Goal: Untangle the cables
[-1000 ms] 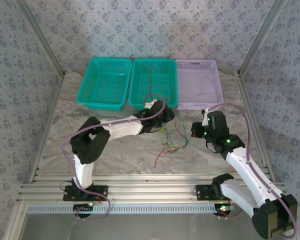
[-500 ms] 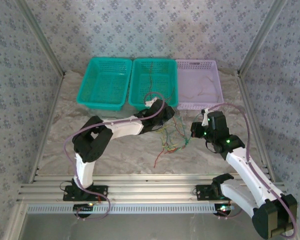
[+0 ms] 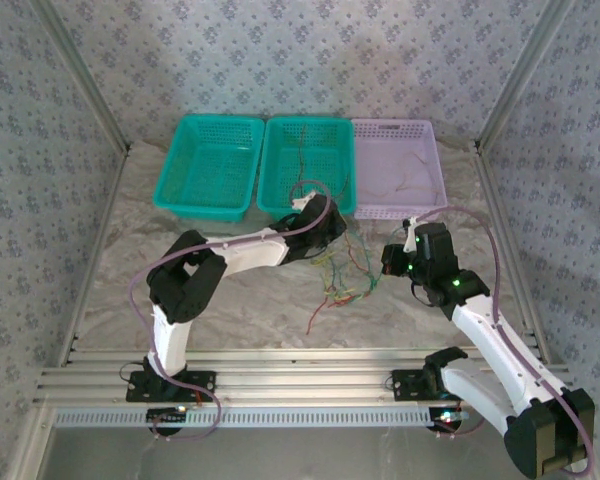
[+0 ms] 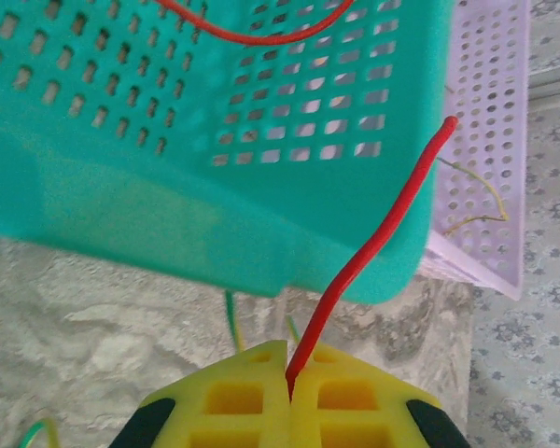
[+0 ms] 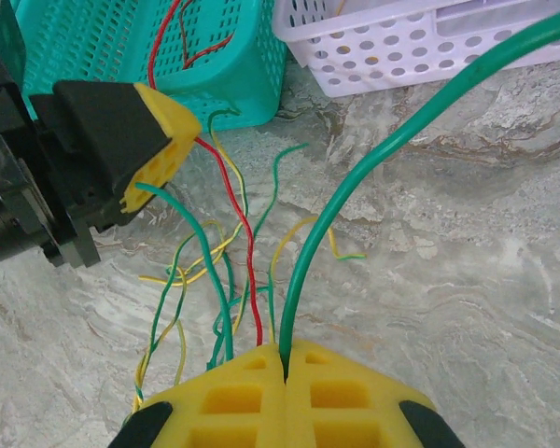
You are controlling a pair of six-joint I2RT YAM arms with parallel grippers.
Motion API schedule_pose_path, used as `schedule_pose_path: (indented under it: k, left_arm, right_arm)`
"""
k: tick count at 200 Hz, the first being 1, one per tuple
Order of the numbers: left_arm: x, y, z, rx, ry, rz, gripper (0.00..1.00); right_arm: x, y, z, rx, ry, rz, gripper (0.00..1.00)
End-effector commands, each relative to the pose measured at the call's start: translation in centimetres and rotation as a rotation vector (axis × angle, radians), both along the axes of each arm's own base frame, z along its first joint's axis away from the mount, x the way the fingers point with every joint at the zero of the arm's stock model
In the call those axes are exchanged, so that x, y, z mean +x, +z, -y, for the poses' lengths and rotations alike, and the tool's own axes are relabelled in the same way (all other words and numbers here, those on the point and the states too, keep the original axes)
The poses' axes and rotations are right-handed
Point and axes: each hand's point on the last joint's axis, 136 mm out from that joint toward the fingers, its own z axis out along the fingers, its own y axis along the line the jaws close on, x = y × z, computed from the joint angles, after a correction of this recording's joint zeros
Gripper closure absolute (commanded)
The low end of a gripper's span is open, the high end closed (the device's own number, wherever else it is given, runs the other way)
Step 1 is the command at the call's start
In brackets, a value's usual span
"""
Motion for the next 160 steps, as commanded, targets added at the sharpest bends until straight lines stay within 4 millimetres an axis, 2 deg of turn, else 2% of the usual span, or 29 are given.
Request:
schedule_pose_path:
  k: [1, 33, 80, 125, 160]
  left_arm:
    - [0.0, 3.8, 0.0, -0.024, -0.018, 0.050, 1.00]
    - [-1.2, 7.1, -1.4, -0.019, -0.028, 0.088, 1.00]
    - [-3.7, 12.0, -5.8, 0.052, -0.028, 0.164, 1.00]
    - [-5.9, 15.2, -11.7, 0.151, -0.003, 0.207, 1.00]
    - [-7.5, 16.6, -18.5, 0.237, 0.060, 0.211, 1.00]
  right_arm:
    - [0.0, 0.1, 0.4, -0.018, -0.022, 0.015, 1.00]
    - [0.2, -0.6, 1.4, -0.043, -0.079, -0.006, 1.00]
    - [0.9, -1.8, 2.9, -0.060, -0.169, -0.046, 1.00]
    - [2.0, -2.3, 4.0, -0.049, -0.241, -0.056, 1.00]
    - [2.7, -2.8, 4.7, -0.058, -0.272, -0.066, 1.00]
